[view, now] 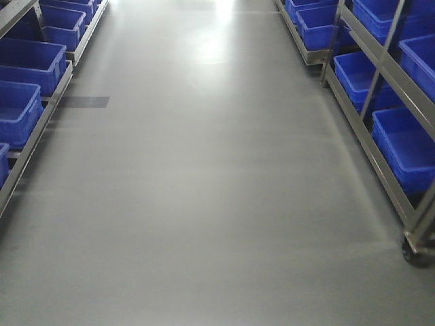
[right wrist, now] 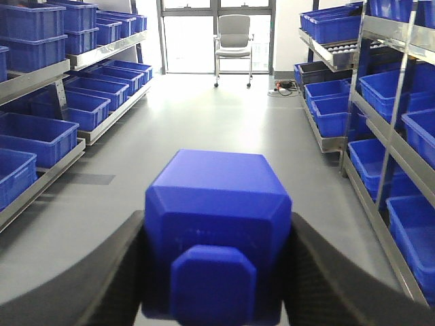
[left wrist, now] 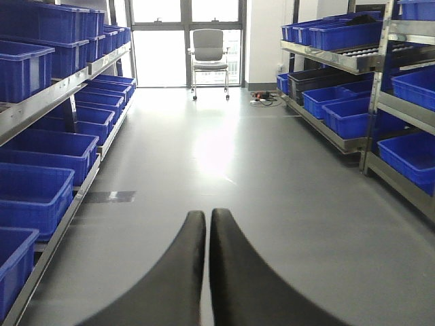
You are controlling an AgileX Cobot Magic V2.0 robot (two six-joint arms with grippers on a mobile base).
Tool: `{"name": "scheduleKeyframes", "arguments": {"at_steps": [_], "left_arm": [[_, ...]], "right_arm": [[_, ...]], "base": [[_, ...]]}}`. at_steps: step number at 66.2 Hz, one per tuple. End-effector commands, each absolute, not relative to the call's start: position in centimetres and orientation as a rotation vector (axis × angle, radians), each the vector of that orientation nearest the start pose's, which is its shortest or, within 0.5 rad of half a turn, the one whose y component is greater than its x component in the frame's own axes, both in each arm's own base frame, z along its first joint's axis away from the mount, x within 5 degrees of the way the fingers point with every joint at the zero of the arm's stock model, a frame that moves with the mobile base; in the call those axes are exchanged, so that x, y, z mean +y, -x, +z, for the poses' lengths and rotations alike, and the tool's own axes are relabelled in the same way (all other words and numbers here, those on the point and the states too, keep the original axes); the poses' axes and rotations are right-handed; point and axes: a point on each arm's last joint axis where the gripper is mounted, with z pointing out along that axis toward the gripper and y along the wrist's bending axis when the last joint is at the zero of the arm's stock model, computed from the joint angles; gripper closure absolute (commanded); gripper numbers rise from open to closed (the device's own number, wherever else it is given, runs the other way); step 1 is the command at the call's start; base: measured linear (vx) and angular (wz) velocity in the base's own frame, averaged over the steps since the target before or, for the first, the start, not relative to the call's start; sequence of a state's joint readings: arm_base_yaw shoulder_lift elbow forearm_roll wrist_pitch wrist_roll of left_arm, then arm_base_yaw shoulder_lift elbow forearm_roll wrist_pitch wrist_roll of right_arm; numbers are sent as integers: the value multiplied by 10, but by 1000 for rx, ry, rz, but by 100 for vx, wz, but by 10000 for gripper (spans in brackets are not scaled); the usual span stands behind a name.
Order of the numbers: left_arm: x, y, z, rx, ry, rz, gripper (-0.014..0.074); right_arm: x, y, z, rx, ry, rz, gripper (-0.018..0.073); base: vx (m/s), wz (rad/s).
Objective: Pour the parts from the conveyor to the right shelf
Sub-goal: 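Drive into the aisle between shelves of blue bins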
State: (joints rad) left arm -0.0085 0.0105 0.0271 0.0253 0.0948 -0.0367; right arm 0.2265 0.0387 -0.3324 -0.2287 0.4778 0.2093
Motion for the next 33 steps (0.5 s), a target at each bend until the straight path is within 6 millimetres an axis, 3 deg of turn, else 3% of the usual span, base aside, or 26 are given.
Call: {"name": "scheduleKeyframes", "arguments": {"at_steps": [1, 33], "left_arm": [[-1, -59, 207, 1539, 9, -31, 603], [-1, -59, 207, 1539, 9, -31, 603]], "right_arm": [[-1, -35, 293, 1558, 122, 88, 564], [-1, -35, 293, 1558, 122, 88, 564]], "base": [[70, 4], [69, 6]]}}
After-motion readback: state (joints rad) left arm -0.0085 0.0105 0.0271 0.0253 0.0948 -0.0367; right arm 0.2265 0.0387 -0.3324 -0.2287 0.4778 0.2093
